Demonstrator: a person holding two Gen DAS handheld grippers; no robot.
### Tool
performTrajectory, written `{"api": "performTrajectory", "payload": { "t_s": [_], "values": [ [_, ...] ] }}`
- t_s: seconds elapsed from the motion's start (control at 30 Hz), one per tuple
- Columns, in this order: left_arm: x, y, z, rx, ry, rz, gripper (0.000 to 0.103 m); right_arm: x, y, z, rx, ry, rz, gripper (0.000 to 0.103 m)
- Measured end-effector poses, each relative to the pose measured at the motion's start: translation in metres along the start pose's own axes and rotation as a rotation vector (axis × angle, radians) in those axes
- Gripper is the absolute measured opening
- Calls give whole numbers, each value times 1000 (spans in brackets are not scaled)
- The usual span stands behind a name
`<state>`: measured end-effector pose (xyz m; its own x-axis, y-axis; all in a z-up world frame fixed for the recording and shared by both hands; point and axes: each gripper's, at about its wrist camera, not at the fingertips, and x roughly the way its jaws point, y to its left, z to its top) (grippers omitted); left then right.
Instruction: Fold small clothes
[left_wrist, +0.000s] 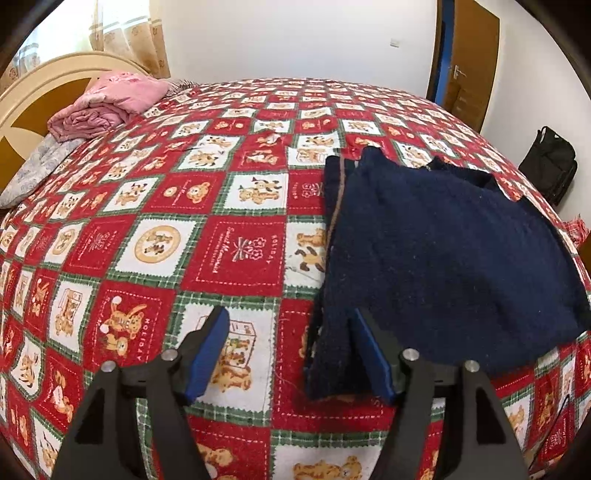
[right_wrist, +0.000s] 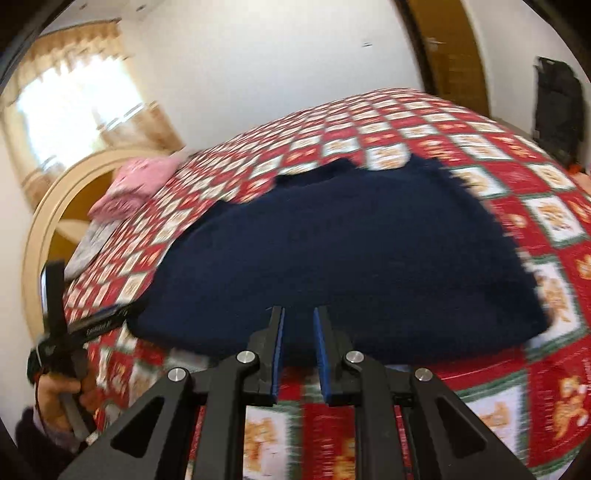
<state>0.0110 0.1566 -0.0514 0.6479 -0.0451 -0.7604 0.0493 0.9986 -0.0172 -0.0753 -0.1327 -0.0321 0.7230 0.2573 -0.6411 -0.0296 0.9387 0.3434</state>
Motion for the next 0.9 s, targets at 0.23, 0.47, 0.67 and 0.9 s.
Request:
{"api": "performTrajectory", "payload": {
  "t_s": [0.23, 0.47, 0.67, 0.9],
  "values": [
    [-19, -4, -3, -3, -52, 9, 93, 11, 17, -7, -37, 38, 25, 15],
    [-17, -4, -11, -67, -22, -75, 95, 15, 19, -13, -48, 53, 30, 15],
    [-13, -5, -15, -76, -3, -92, 95, 15, -3, -16, 33, 54, 21, 16],
    [-3, -9, -12, -132, 0, -168, 95, 24, 18, -1, -68, 37, 40, 16]
  ]
}}
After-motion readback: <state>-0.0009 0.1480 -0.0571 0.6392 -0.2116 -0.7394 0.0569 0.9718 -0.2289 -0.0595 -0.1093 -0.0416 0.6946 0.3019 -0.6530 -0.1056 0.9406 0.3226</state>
